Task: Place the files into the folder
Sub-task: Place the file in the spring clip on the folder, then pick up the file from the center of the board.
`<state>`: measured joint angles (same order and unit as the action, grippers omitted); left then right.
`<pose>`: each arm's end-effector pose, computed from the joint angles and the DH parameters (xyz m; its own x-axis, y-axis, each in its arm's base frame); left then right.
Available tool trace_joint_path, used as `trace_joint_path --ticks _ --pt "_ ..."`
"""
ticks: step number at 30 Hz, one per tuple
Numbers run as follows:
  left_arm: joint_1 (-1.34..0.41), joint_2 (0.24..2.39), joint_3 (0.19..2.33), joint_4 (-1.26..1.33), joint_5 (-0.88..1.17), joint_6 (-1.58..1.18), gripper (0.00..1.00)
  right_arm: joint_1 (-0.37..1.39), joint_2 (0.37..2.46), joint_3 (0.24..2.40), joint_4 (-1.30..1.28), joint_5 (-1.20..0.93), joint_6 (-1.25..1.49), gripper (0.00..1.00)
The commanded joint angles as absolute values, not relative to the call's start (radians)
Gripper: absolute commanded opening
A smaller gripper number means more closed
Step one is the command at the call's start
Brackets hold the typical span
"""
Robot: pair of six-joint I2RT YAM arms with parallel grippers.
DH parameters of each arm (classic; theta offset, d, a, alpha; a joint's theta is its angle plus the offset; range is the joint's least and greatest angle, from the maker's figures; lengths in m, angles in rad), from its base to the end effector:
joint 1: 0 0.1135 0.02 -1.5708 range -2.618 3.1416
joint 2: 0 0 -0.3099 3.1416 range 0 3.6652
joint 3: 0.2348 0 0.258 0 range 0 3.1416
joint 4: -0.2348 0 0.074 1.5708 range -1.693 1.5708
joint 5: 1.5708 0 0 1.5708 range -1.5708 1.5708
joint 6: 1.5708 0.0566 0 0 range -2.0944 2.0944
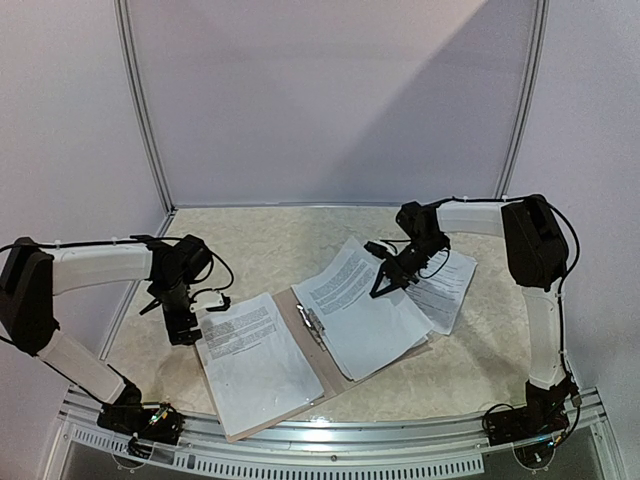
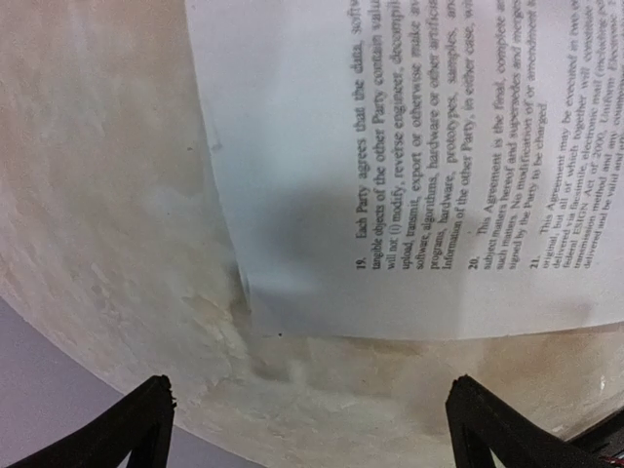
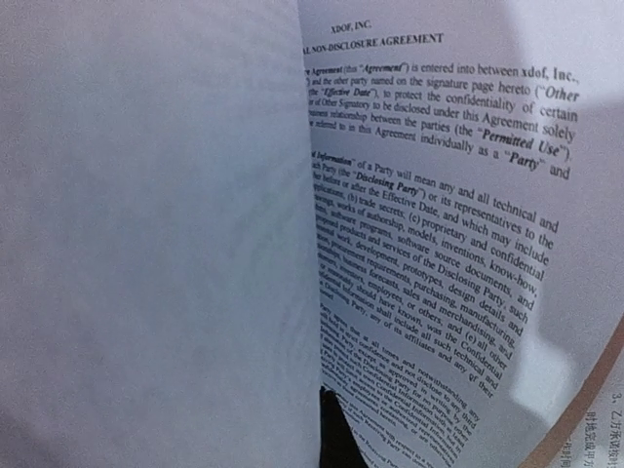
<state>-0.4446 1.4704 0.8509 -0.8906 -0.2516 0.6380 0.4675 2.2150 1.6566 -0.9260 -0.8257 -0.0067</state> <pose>0.2190 -0.0887 0.1964 -0.4839 0.8695 0.0993 0.8604 0.4519 0.2357 0.3923 0.2446 0.1673 -0.8869 -0.4528 -0.0912 -0.3681 0.5737 0.7317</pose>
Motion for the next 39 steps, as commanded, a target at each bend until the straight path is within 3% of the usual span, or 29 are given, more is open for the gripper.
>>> trace_joint_path --ticks 1,16,19,25,27,32,37,39 --pt "-0.433 1.477 0.854 -0.870 -0.247 0.630 0.99 0.479 2.204 1.645 -0.879 -0.867 0.040 0.00" --pt "-0.433 1.477 0.859 -0.869 -0.249 0.638 0.99 0.483 2.211 1.652 -0.893 -0.833 0.115 0.01" --pt "-0.433 1.477 0.858 -0.870 -0.247 0.641 0.99 0.482 2.199 1.663 -0.928 -0.789 0.122 0.31" --pt "-0.433 1.479 0.859 -0.871 -0.242 0.644 0.99 0.482 2.160 1.761 -1.055 -0.465 0.114 0.70" --pt "-0.431 1.481 0.860 -0.870 -0.241 0.644 0.99 0.483 2.144 1.786 -1.068 -0.372 0.117 0.76" --pt "-0.431 1.482 0.867 -0.870 -0.246 0.644 1.00 0.483 2.071 1.711 -0.933 -0.118 0.190 0.75" --pt "-0.424 1.479 0.846 -0.863 -0.318 0.641 1.00 0.512 2.104 1.696 -0.822 0.083 0.231 0.44" --pt "-0.414 1.476 0.831 -0.860 -0.363 0.640 0.99 0.531 2.136 1.711 -0.788 0.125 0.219 0.39"
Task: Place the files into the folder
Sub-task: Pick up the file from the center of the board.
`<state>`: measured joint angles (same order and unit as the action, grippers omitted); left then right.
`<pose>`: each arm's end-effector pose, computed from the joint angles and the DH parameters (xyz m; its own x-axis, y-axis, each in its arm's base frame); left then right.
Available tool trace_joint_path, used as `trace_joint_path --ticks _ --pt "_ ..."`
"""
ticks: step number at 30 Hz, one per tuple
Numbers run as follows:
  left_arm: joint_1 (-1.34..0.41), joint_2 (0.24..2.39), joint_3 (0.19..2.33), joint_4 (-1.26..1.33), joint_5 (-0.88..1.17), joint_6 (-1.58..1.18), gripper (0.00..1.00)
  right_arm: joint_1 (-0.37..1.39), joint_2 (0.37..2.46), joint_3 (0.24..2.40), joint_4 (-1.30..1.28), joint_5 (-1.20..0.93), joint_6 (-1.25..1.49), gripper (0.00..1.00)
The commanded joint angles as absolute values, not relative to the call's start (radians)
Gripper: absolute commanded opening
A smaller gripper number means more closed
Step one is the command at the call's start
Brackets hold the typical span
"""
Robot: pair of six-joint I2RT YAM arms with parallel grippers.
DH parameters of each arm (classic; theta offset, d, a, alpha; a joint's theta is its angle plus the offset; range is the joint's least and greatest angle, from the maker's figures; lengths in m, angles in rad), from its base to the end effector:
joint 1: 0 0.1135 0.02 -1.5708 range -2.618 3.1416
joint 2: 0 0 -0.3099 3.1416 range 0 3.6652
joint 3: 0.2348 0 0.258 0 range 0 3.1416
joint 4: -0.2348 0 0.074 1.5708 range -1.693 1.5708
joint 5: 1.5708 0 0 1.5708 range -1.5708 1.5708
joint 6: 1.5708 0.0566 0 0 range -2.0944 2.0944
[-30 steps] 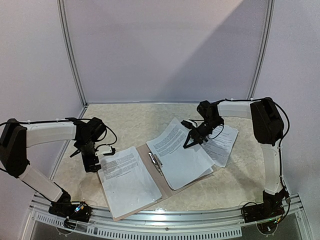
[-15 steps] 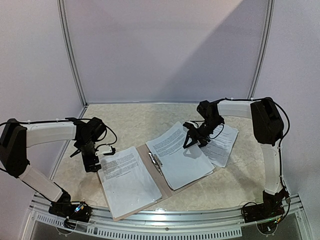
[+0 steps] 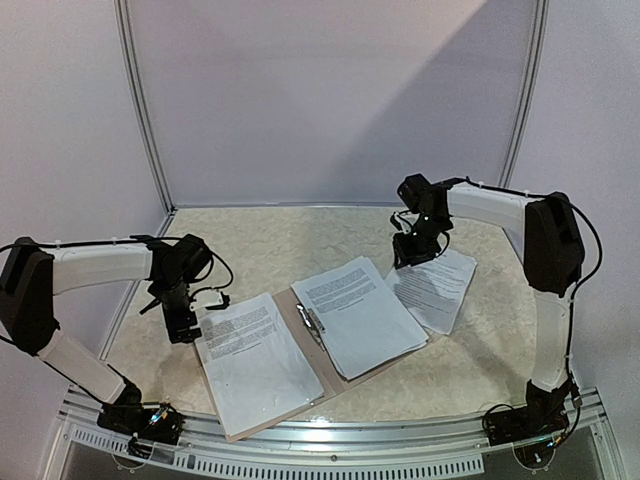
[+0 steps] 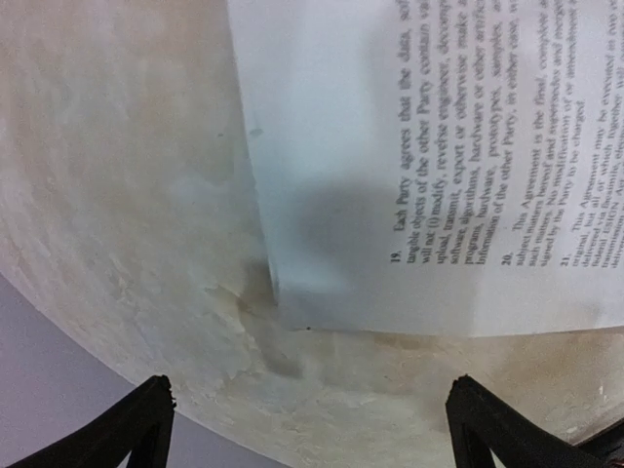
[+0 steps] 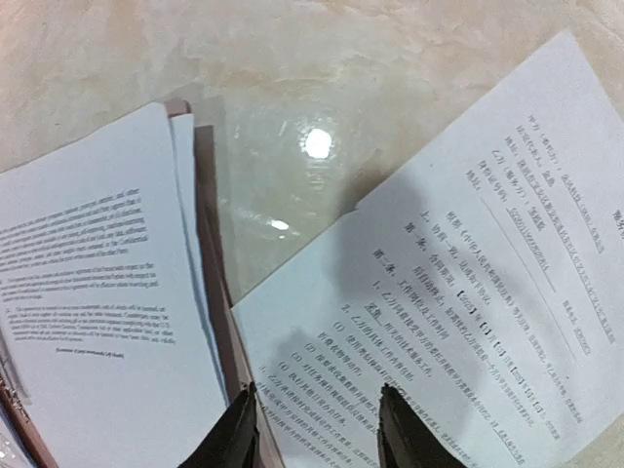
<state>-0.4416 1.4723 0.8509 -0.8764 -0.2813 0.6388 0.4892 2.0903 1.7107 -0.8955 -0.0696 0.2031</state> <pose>0.2217 -0.0874 0.1966 -0.4900 0.8652 0.1065 0.8525 0.4501 0.2658 0.4105 0.2230 0.2205 -0.9252 -0.2646 -0.2720 -0.3063 0.9438 0.1239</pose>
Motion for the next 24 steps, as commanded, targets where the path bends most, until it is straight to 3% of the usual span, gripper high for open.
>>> trace_joint_path --ticks 1,14,24 --pt "-0.405 1.473 0.824 -0.859 -0.379 0.638 1.00 0.539 2.146 1.714 -0.769 0.140 0.214 0.39" --pt "-0.342 1.432 0.779 -0.850 -0.351 0.649 0.99 0.632 2.356 1.832 -0.692 0.189 0.133 0.33" --pt "-0.341 1.445 0.802 -0.852 -0.344 0.654 1.00 0.645 2.230 1.800 -0.654 0.253 0.151 0.34"
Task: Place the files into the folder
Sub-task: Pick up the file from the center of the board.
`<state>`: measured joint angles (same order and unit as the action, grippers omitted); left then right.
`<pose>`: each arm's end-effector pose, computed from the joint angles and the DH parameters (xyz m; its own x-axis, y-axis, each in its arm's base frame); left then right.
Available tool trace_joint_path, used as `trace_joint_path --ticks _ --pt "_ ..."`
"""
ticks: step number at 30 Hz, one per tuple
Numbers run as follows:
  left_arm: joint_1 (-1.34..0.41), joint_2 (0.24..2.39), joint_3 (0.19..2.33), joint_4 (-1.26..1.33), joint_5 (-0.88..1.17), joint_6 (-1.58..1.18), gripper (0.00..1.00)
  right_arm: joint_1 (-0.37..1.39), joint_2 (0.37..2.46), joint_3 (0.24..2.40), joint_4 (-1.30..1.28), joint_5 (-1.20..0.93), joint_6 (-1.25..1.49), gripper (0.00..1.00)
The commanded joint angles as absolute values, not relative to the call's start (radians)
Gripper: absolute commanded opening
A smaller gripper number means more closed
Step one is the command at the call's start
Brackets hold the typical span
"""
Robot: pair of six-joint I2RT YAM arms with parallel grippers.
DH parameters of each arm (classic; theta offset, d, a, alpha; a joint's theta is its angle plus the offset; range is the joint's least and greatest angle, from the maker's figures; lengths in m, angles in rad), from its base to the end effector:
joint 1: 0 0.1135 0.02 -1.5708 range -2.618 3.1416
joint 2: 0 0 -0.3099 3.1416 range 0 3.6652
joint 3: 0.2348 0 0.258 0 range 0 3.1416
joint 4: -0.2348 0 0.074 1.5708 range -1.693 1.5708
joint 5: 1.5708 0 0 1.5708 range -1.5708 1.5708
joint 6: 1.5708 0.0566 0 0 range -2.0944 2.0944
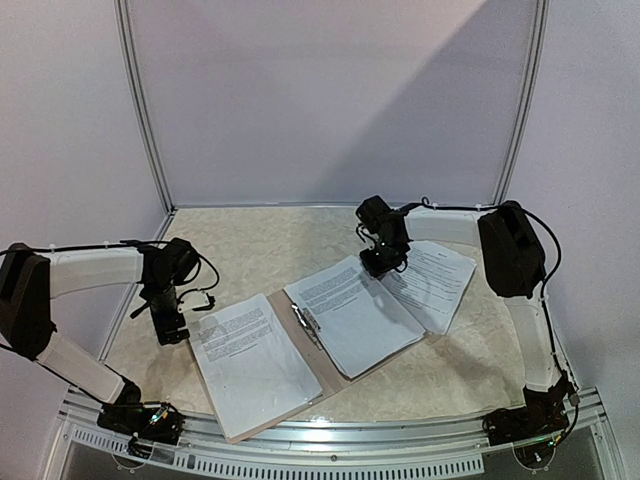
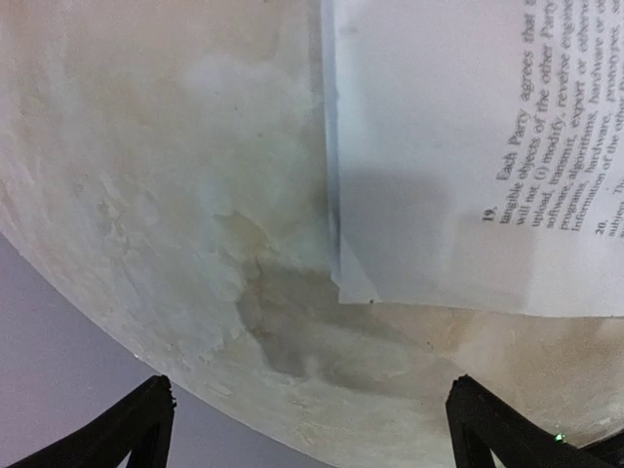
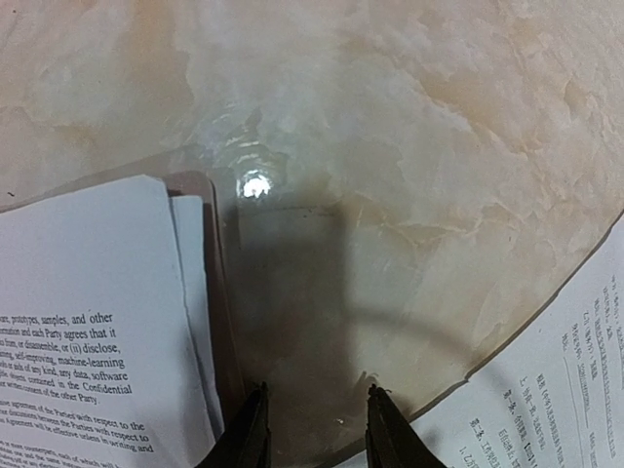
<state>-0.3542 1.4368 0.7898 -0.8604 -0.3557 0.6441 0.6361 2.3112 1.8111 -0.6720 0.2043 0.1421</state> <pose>0.2160 -0.0589 0.1905 -0.5657 0.8093 0.1580 0.8055 0.5013 0.3160 0.4318 0.3046 0.1553 -0.8073 -0.4238 -0.4108 -0.4081 0.9036 -0.1301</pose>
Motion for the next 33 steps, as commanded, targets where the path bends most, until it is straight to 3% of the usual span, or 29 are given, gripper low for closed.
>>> trace_joint_path --ticks 1,8,12,18,23,27,30,33 --pt "-0.341 1.447 0.806 -0.854 -0.344 0.655 1.00 0.644 2.214 1.803 -0.650 0.271 0.151 0.35" --pt "-0.342 1.443 0.836 -0.868 -0.341 0.655 0.99 0.557 2.030 1.732 -0.658 0.370 0.179 0.59" --pt "-0.341 1.436 0.853 -0.875 -0.311 0.655 1.00 0.386 1.853 1.408 -0.571 0.197 0.292 0.79" --pt "-0.342 1.441 0.867 -0.873 -0.277 0.656 0.99 0.148 1.608 0.932 -0.289 -0.147 0.492 0.87" --pt "-0.343 1.457 0.858 -0.864 -0.276 0.649 1.00 0.021 1.578 0.709 -0.033 -0.389 0.657 0.86" --pt "-0.343 1.439 0.847 -0.869 -0.278 0.648 0.99 -0.042 1.639 0.636 0.147 -0.492 0.764 0.79" --pt "-0.342 1.417 0.839 -0.876 -0.279 0.651 1.00 -0.049 1.694 0.625 0.258 -0.556 0.824 0.71" --pt "-0.343 1.405 0.839 -0.885 -0.283 0.652 0.99 -0.049 1.762 0.652 0.361 -0.630 0.887 0.55"
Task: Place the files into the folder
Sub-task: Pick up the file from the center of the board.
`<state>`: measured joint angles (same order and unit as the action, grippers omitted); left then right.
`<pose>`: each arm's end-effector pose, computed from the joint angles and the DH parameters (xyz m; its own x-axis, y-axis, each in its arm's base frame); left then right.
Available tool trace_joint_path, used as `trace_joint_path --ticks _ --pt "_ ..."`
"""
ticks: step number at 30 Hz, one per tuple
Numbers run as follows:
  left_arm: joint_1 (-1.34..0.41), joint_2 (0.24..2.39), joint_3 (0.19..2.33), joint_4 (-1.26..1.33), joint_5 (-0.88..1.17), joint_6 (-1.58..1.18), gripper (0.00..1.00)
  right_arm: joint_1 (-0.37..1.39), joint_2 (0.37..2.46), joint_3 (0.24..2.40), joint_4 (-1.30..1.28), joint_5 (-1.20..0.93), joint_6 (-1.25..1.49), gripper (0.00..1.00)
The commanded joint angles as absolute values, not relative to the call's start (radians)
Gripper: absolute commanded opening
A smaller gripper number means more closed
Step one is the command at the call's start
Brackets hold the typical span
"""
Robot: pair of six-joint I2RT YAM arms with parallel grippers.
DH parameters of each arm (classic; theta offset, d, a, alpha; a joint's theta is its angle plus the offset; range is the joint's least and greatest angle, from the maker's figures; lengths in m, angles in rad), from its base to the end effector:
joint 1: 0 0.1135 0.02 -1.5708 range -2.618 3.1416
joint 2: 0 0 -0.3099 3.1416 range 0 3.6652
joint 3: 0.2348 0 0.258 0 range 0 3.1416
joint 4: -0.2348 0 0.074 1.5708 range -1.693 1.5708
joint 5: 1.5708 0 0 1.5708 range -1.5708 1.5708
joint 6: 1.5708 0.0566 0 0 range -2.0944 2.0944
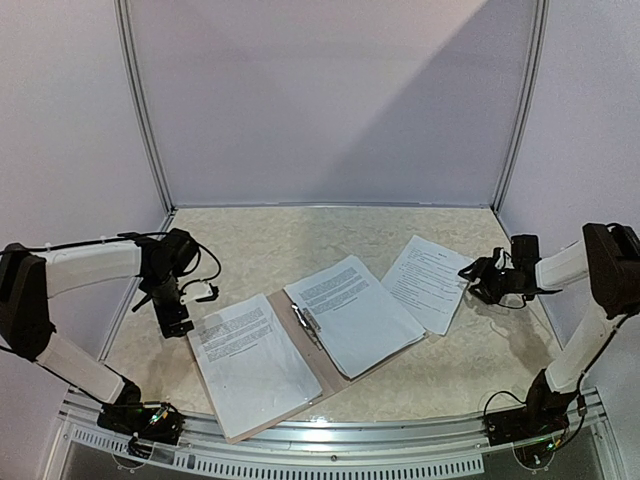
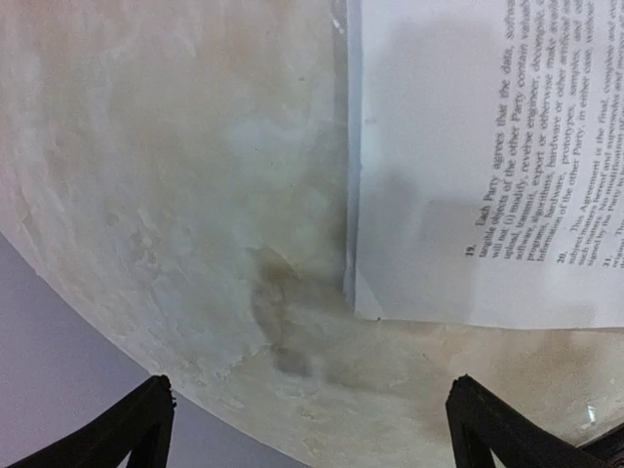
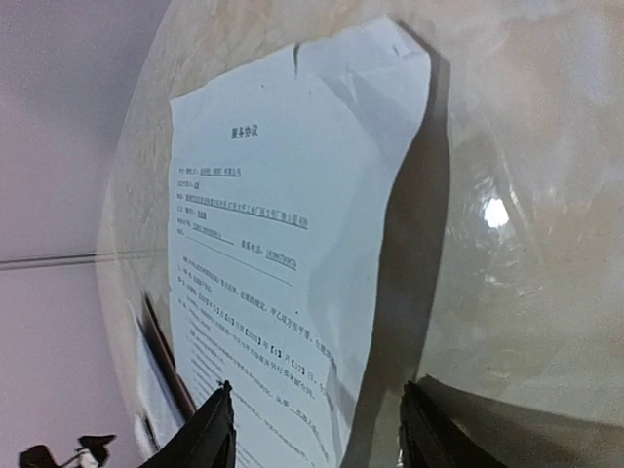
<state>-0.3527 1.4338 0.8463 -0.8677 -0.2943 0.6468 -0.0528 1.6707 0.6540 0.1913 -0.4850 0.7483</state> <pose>0.2258 -0.0656 0.2041 -0.5636 0.8220 0.0816 0.8005 0.5191 0.2994 0.3191 0.0096 0.1489 -0.7208 0.6409 -0.2640 0.3021 0.6333 0.7125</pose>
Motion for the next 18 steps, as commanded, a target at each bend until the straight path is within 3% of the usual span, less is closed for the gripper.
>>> trace_joint_path --ticks 1,7,14,18 --pt "-0.342 1.404 0.840 -0.887 -0.285 0.652 0.99 -0.049 1.775 0.666 0.383 -0.646 0.905 0.49" --pt "-0.342 1.397 0.842 -0.888 -0.284 0.650 1.00 -0.049 1.779 0.872 0.248 -0.629 0.866 0.02" --pt "-0.342 1.378 0.924 -0.926 -0.204 0.656 0.99 -0.016 1.594 1.101 -0.028 -0.397 0.600 0.00" --pt "-0.343 1.355 1.042 -0.972 -0.097 0.666 1.00 0.179 1.455 1.224 -0.155 -0.181 0.302 0.00"
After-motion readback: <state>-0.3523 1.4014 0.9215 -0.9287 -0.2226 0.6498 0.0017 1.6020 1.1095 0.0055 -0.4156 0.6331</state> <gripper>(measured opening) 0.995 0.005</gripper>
